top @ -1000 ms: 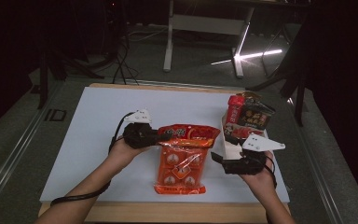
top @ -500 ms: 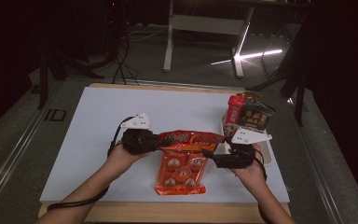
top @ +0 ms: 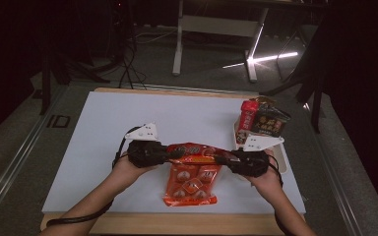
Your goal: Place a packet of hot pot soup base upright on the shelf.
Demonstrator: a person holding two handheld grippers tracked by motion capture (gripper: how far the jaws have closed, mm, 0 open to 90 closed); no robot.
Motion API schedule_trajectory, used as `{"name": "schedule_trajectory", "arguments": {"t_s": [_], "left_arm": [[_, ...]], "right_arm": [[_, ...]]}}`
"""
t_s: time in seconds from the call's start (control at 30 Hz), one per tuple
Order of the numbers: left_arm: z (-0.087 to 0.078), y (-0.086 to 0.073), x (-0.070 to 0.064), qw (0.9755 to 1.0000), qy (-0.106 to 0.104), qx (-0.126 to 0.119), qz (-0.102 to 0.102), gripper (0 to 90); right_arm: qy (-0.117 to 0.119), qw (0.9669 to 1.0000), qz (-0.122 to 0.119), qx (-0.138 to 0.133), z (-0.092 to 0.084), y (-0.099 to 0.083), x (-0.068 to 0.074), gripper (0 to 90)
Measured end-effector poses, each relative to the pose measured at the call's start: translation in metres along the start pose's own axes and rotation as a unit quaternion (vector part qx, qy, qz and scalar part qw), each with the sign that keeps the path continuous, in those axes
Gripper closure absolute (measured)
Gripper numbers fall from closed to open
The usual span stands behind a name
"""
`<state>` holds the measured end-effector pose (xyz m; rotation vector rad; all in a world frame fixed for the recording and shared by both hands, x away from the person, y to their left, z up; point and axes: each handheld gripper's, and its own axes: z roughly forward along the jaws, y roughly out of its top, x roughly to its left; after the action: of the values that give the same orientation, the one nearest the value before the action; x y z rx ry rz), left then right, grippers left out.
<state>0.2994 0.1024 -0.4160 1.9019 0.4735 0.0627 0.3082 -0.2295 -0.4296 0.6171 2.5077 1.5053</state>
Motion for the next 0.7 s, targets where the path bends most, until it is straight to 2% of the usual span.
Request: {"name": "schedule_trajectory", "arguments": {"t_s": [0.1,0.17,0.23,0.3,0.37,0.43,0.5,0.63,0.67,0.7], "left_arm": [[0.000,-0.001,-0.001,1.0000,-0.002,-0.001,-0.003,89.5],[0.000,0.000,-0.001,1.0000,0.001,0.003,0.002,89.4],[-0.001,0.000,0.000,1.0000,0.003,0.005,0.001,89.2],[-0.003,-0.001,0.000,1.0000,0.001,0.005,0.002,88.8],[-0.005,-0.002,-0.002,0.9999,-0.005,0.003,0.012,88.2],[-0.008,-0.003,-0.003,0.9998,-0.012,-0.002,0.014,86.0],[-0.010,-0.004,-0.004,0.9997,-0.015,-0.002,0.018,79.9],[-0.014,-0.009,-0.006,0.9993,-0.034,-0.009,0.011,61.2],[-0.015,-0.010,-0.007,0.9993,-0.033,-0.012,0.013,60.7],[-0.015,-0.012,-0.008,0.9995,-0.025,-0.013,0.016,56.5]], "right_arm": [[0.018,0.9998,0.003,0.004,0.002,-0.001,0.000,80.2],[0.027,0.9995,-0.004,0.013,0.005,0.000,0.004,88.3],[0.012,0.9994,-0.022,0.023,0.007,0.002,0.009,89.6],[0.009,0.9992,-0.025,0.029,0.006,0.005,0.012,90.0],[0.010,0.9992,-0.023,0.030,0.005,0.006,0.015,90.0],[0.022,0.9995,-0.014,0.020,0.002,0.007,0.016,90.0],[0.020,0.9995,-0.018,0.018,0.000,0.009,0.019,90.0],[0.026,0.9992,-0.026,0.018,-0.004,0.017,0.028,90.0],[0.032,0.9991,-0.023,0.016,-0.005,0.019,0.029,90.0],[0.035,0.9989,-0.026,0.016,-0.007,0.020,0.030,90.0]]}}
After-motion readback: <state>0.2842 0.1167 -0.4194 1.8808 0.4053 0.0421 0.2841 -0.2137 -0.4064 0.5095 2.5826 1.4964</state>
